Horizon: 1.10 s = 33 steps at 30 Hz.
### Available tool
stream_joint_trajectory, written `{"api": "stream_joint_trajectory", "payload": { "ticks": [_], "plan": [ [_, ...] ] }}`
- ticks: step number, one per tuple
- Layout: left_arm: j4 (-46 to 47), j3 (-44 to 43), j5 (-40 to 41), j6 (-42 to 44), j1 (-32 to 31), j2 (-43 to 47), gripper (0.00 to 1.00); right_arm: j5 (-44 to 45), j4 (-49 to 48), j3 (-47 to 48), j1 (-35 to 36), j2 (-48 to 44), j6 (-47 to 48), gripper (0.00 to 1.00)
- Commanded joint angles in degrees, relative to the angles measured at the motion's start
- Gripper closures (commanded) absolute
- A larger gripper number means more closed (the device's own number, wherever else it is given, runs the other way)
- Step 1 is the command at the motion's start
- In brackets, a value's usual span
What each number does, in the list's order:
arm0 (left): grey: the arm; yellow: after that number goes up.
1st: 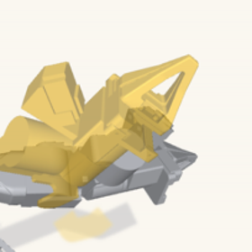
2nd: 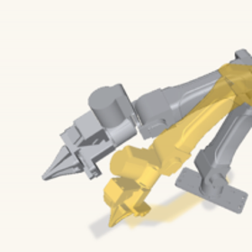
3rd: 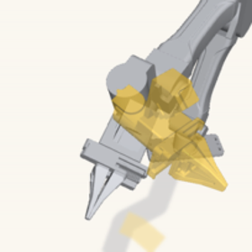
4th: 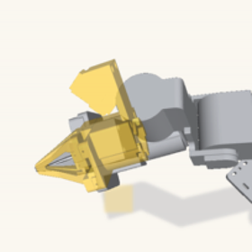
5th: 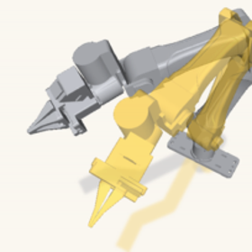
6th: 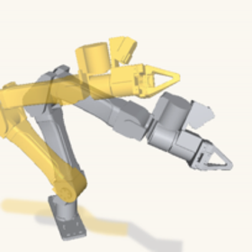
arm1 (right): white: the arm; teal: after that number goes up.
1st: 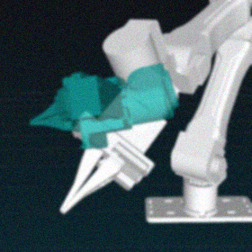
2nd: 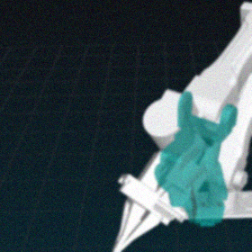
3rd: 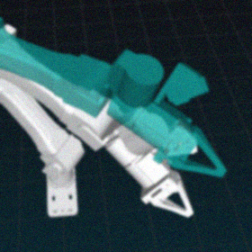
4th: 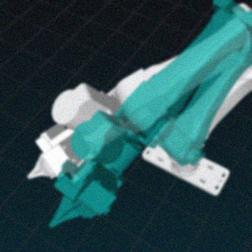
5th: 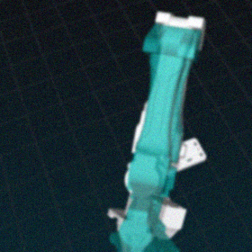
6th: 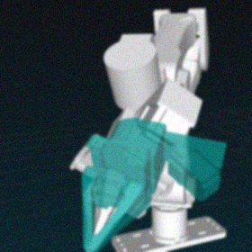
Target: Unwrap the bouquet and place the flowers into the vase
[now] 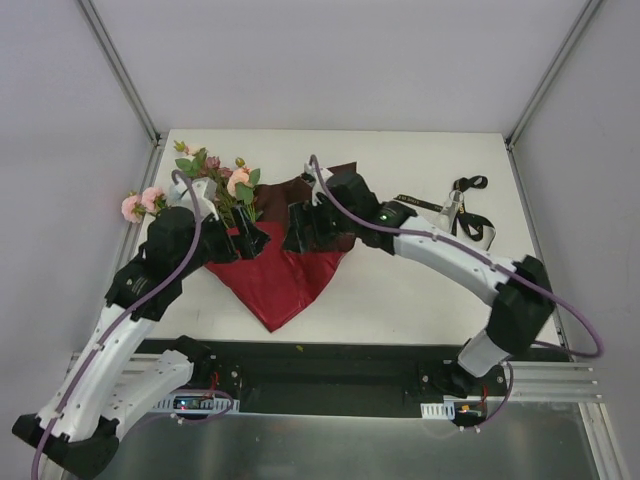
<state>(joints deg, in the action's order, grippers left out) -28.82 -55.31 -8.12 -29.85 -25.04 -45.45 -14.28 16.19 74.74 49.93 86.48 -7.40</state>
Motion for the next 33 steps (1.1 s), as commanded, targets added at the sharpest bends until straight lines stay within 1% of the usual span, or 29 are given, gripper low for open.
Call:
{"api": "stream_joint_trajectory", "payload": {
  "ticks": [1, 2, 3, 4, 7, 11, 15, 16, 18, 21, 22, 25, 28, 29, 33],
  "plan": [
    [-7.4, 0.6, 12.8, 2.3, 0.3, 6.9, 0.01, -5.5, -4.0, 10.1, 0.0, 12.1, -1.3, 0.13],
    [-7.6, 0.7, 13.0, 2.0, 0.3, 8.0, 0.01, -7.1, -3.4, 12.3, -0.2, 14.4, -1.1, 0.12],
    [-7.5, 1.2, 13.1, 1.6, 0.3, 9.7, 0.01, -8.1, -2.1, 14.4, -0.5, 18.8, -0.8, 0.11],
    [-7.7, 1.2, 13.1, 1.3, 0.3, 10.4, 0.01, -9.0, -1.7, 18.2, -0.9, 20.9, -0.6, 0.11],
    [-8.3, 1.1, 13.5, 1.5, 0.3, 12.2, 0.01, -9.4, 0.3, 23.8, -1.7, 27.6, 0.4, 0.09],
    [-9.5, 0.6, 13.8, 2.1, 0.3, 13.2, 0.01, -11.0, 2.2, 27.8, -2.3, 33.4, 0.5, 0.07],
    [-9.9, 0.7, 14.2, 2.5, 0.3, 13.6, 0.01, -9.8, 2.8, 27.4, -2.3, 36.8, 1.4, 0.05],
    [-10.0, 0.7, 14.2, 2.6, 0.3, 13.6, 0.01, -8.1, 3.0, 27.1, -2.3, 36.9, 2.3, 0.04],
    [-10.3, 1.1, 14.3, 2.7, 0.3, 14.1, 0.01, -7.7, 2.7, 26.7, -2.4, 37.7, 2.9, 0.03],
    [-10.6, 1.2, 14.3, 2.6, 0.3, 14.5, 0.01, -12.1, 0.6, 27.3, -2.1, 39.8, 1.5, 0.02],
    [-10.7, 1.3, 14.3, 2.5, 0.3, 14.7, 0.01, -15.2, -0.4, 27.3, -1.9, 40.3, 0.5, 0.02],
    [-11.0, 1.1, 14.8, 2.2, 0.3, 15.3, 0.01, -19.1, -4.7, 26.7, -0.8, 40.3, -3.4, 0.04],
    [-11.4, 0.5, 15.8, 2.3, 0.3, 16.0, 0.01, -21.0, -8.4, 26.0, 0.9, 38.1, -7.8, 0.13],
    [-11.9, -0.1, 16.4, 2.5, 0.3, 16.4, 0.01, -21.3, -10.6, 25.5, 1.4, 36.0, -8.8, 0.17],
    [-13.6, -3.0, 19.7, 4.4, 0.3, 17.0, 0.01, -20.3, -14.0, 24.0, 5.6, 31.2, -11.8, 0.18]
  ]
}}
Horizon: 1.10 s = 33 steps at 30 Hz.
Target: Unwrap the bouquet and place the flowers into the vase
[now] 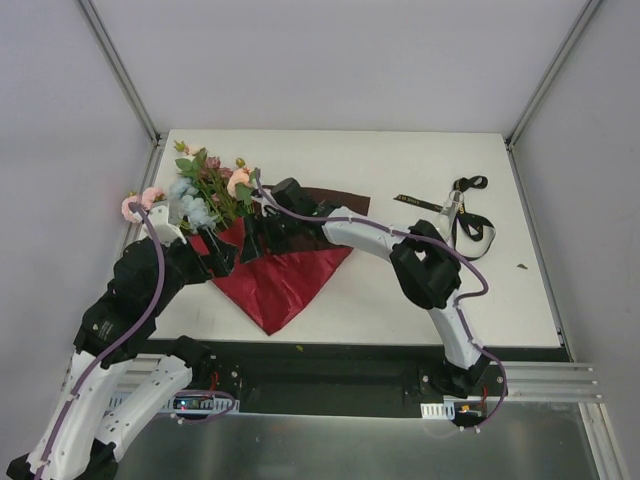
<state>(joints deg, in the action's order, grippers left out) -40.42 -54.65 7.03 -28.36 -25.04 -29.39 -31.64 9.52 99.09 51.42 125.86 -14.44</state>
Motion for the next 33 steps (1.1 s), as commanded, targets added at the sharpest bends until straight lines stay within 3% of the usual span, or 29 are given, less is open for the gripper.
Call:
{"api": "stream_joint_trajectory", "payload": {
  "ticks": [1, 8, 14, 19, 22, 26, 33],
  "plan": [
    [-2.4, -4.4, 5.3, 3.1, 0.3, 1.0, 0.01, -3.3, -8.0, -0.4, 5.1, -8.6, -6.4, 0.18],
    [-3.5, -10.8, 9.2, 4.7, 0.3, 1.6, 0.01, -9.0, -25.5, -1.9, 12.3, -4.8, -18.5, 0.07],
    [-5.2, -11.4, 8.4, 1.8, 0.3, 1.0, 0.01, -10.5, -25.8, -4.6, 12.3, -6.4, -16.4, 0.03],
    [-10.4, -11.9, 7.8, -1.8, 0.3, -6.1, 0.01, -8.5, -25.3, -14.7, 8.5, -12.5, -13.1, 0.03],
    [-11.7, -11.5, 6.5, -3.0, 0.3, -9.4, 0.01, -6.5, -20.0, -16.8, 6.3, -16.3, -7.0, 0.04],
    [-11.0, -8.4, 4.5, -5.6, 0.3, -17.2, 0.01, 1.5, -0.7, -15.5, 6.1, -21.5, 5.2, 0.04],
    [-2.7, 1.2, 1.2, -11.7, 1.4, -22.5, 0.01, 10.3, 3.7, -29.1, 4.1, -37.0, 9.0, 0.02]
  ]
}}
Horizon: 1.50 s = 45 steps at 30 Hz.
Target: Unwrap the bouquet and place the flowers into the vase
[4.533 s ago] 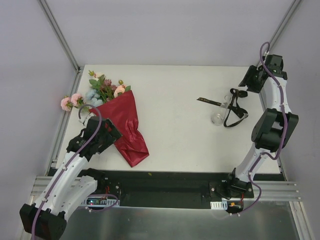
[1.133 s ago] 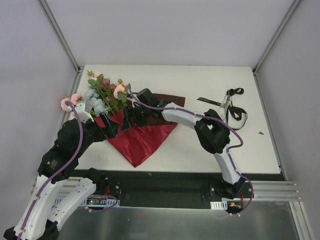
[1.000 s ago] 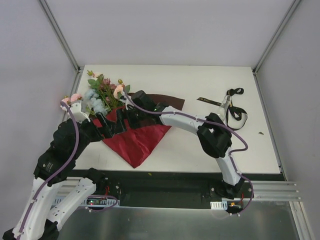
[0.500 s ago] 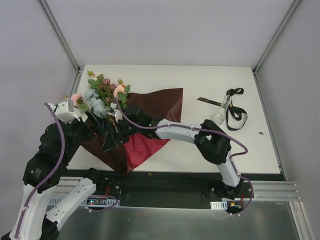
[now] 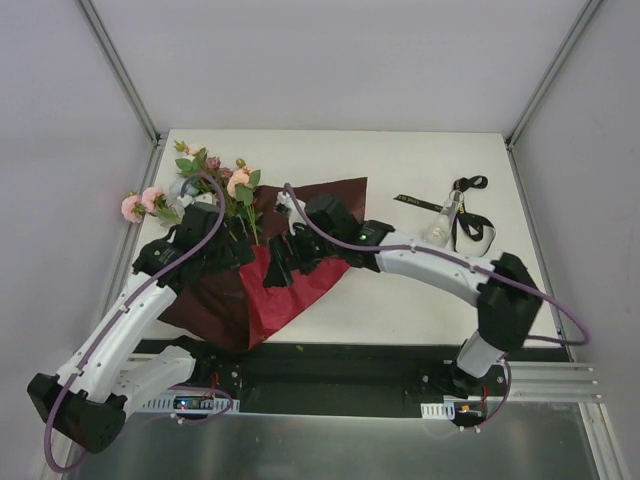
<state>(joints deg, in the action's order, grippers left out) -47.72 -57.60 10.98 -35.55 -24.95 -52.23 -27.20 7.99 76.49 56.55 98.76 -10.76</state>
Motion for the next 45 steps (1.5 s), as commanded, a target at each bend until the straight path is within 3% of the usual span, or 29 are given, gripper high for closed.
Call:
{"api": "stream_joint_trajectory", "payload": {
  "ticks": [1, 3, 6, 7, 11, 12, 16, 23, 27, 28, 33, 37, 38, 45],
  "plan": [
    [7.5, 6.2, -4.5, -5.0, 1.9, -0.2, 0.01, 7.4, 5.5, -8.0, -1.4, -11.6, 5.2, 0.02],
    [10.6, 8.5, -6.8, -5.8, 4.6, -1.1, 0.01, 8.7, 6.0, -12.0, -3.0, -16.7, 4.6, 0.01],
    [17.6, 12.6, -18.9, -5.9, 10.9, -4.5, 0.01, 9.9, 6.4, -15.3, -5.1, -22.5, 4.9, 0.01],
    [19.6, 14.3, -26.8, -5.6, 11.8, -6.0, 0.01, 10.8, 6.5, -17.0, -5.6, -23.7, 5.0, 0.0],
    [33.1, 18.6, -42.6, -3.5, 12.3, -7.2, 0.01, 12.3, 7.7, -20.0, -8.8, -29.0, 5.9, 0.0],
    [38.6, 19.5, -45.3, -4.2, 12.3, -7.1, 0.01, 12.3, 7.7, -20.6, -9.5, -29.7, 5.9, 0.0],
    [46.3, 23.0, -53.2, -5.6, 9.8, -6.7, 0.01, 12.3, 7.9, -22.0, -11.8, -31.8, 5.9, 0.0],
    [46.8, 24.5, -54.0, -4.2, -2.5, -5.0, 0.12, 12.1, 9.2, -21.8, -13.6, -31.2, 6.6, 0.0],
    [46.9, 26.8, -53.3, -4.6, -4.1, -2.9, 0.18, 14.2, 9.7, -22.7, -14.1, -31.6, 5.2, 0.0],
    [46.9, 27.8, -51.5, -4.8, -4.1, -2.6, 0.33, 14.5, 9.9, -23.0, -14.4, -31.9, 4.3, 0.0],
    [47.1, 27.3, -49.2, -4.4, -5.7, -7.2, 0.61, 16.4, 10.6, -24.4, -15.8, -34.2, 3.0, 0.0],
    [47.5, 22.1, -45.9, -2.9, -9.6, -14.1, 0.96, 18.8, 12.7, -25.0, -16.5, -37.6, 4.1, 0.0],
    [47.5, 20.8, -45.3, -2.7, -10.5, -15.4, 1.0, 19.0, 13.0, -25.3, -17.0, -38.0, 4.2, 0.0],
    [49.0, 12.3, -40.9, -3.5, -16.1, -22.8, 1.0, 20.3, 14.6, -26.4, -18.4, -41.5, 4.3, 0.0]
  ]
}}
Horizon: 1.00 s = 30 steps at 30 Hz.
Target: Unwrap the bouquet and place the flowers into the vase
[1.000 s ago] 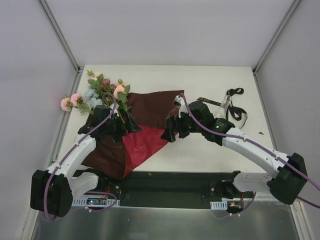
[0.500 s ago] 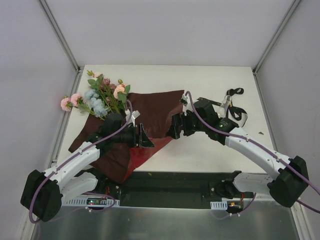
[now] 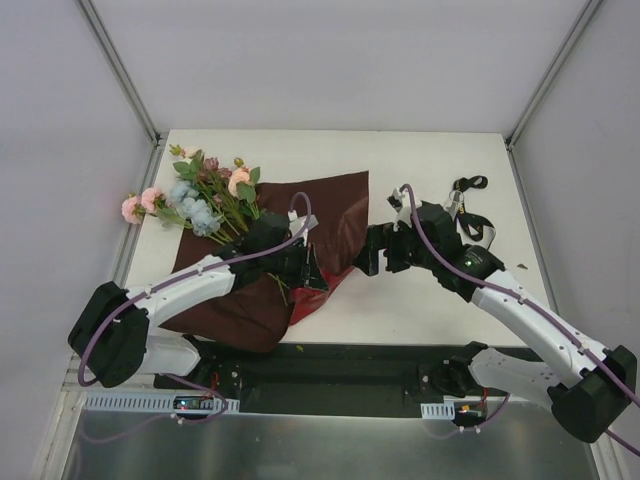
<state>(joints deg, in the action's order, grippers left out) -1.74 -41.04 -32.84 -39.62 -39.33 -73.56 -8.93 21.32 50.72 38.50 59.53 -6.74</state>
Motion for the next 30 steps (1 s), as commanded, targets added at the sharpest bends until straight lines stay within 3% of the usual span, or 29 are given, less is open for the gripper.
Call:
{"api": "stream_joint_trajectory", "payload": {
  "ticks": [1, 2, 3, 5, 6, 9, 11, 12, 15, 19, 22, 26, 30],
  "plan": [
    [3.0, -4.3, 2.9, 0.4, -1.8, -1.7, 0.96, 2.1, 1.4, -0.7, -0.4, -2.3, 0.3, 0.0],
    [2.9, -4.1, 2.6, 0.2, -1.9, -1.8, 0.84, 2.1, 1.5, -0.7, -0.4, -2.3, 0.4, 0.0],
    [2.9, -3.7, 1.8, 0.2, -1.8, -1.4, 0.63, 2.2, 1.8, -0.8, -0.4, -2.5, 0.5, 0.0],
    [3.0, -3.0, 0.3, 0.6, -2.0, -0.2, 0.45, 2.3, 1.9, -1.0, -0.4, -2.5, 0.8, 0.0],
    [3.0, -2.1, -1.2, 0.9, -2.2, 1.7, 0.29, 2.4, 2.1, -1.1, -0.5, -2.5, 0.8, 0.0],
    [3.0, -0.5, -6.2, 1.5, -2.5, 5.3, 0.13, 2.3, 2.0, -0.9, -0.5, -2.7, 1.0, 0.0],
    [3.5, 0.5, -10.0, 0.8, -2.7, 5.7, 0.12, 2.2, 2.1, -0.8, -0.5, -2.7, 1.4, 0.0],
    [3.8, 0.8, -12.9, -0.2, -2.8, 5.6, 0.17, 2.1, 2.1, -0.6, -0.5, -2.8, 1.5, 0.0],
    [4.5, 1.1, -14.5, -0.9, -5.0, 7.8, 0.18, 2.2, 2.5, -0.4, -0.6, -3.4, 1.6, 0.0],
    [5.9, -0.2, -14.2, -1.9, -5.9, 13.3, 0.08, 2.9, 5.0, 1.3, -0.5, -5.4, 2.3, 0.0],
    [5.6, -2.7, -14.4, -1.2, -5.8, 15.8, 0.08, 4.5, 7.7, 2.6, -0.6, -7.5, 3.3, 0.0],
    [-3.7, -9.4, -7.2, 4.0, -4.0, 17.9, 0.15, -1.1, 7.9, 3.9, 0.1, -7.2, 4.5, 0.0],
    [-13.4, -11.3, 0.2, 6.5, 3.8, 19.6, 0.16, 1.7, 5.7, 5.8, 10.2, -3.4, 4.3, 0.0]
  ]
}}
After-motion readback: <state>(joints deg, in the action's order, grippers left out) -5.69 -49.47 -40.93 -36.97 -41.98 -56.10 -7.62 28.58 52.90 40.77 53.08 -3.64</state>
